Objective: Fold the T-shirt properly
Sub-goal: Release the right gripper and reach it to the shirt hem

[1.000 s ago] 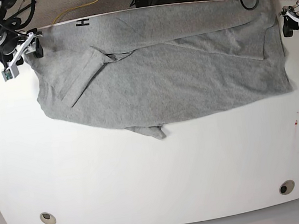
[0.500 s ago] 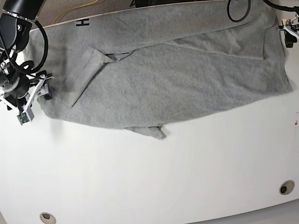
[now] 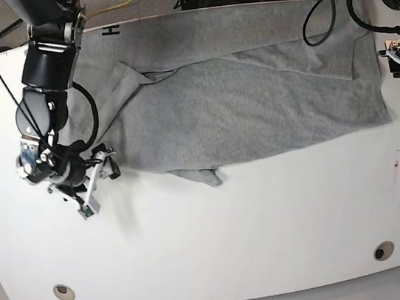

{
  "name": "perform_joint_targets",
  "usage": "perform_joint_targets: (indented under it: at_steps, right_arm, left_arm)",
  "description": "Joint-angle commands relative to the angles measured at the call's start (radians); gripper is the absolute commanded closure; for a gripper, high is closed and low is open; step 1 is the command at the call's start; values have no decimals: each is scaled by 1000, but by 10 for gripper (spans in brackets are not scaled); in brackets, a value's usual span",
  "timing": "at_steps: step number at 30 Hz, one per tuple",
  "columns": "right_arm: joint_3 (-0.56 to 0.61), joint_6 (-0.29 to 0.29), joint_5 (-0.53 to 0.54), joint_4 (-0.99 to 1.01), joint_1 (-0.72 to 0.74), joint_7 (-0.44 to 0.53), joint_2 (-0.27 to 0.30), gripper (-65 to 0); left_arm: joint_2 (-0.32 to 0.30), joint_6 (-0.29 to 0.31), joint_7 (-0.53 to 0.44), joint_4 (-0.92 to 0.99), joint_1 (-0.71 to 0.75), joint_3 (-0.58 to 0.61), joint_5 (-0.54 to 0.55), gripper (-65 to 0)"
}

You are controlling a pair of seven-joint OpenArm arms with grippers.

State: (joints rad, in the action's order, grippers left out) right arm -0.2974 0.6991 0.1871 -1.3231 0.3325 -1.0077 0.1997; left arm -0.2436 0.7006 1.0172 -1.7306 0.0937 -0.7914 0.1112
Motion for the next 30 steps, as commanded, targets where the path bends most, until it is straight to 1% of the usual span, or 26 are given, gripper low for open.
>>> perform_joint_targets:
  at_steps: [1,2,10,13,16,18,20,24,28,30]
  right_arm:
    - [43,-1,15,73,61,48,-1,-401]
    - [66,-1,9,115,89,71,-16,-401]
    - [174,-1,9,359,221,232,-69,-401]
    - [221,-1,9,417,250,290,-73,-401]
    - [277,-1,9,448,254,350,-96,-401]
    - [303,-1,9,457,254,384,-98,-401]
    - [327,-1,12,474,254,399,-101,-401]
    - [356,-1,9,477,254,401,-133,-401]
    - [355,-1,9,478,254,402,-151,-400]
    - [356,-1,9,478,251,424,-168,-400]
  left_arm:
    - [-20,-2,-15,-15,-7,-4,5,-379]
    - [-20,-2,-15,-15,-5,-4,3,-379]
    - [-20,-2,-15,-15,-2,-6,3,-379]
    - [-20,-2,-15,-15,11,-6,6,-379]
    - [-20,-2,-15,-15,16,-6,8,-379]
    - [-20,-2,-15,-15,18,-6,8,-379]
    - [-18,-2,-15,-15,18,-6,8,-379]
    - [-18,-2,-15,-13,18,-6,6,-379]
    - [-18,-2,-15,-13,18,-6,6,-379]
    - [-18,-2,-15,-13,18,-6,5,-379]
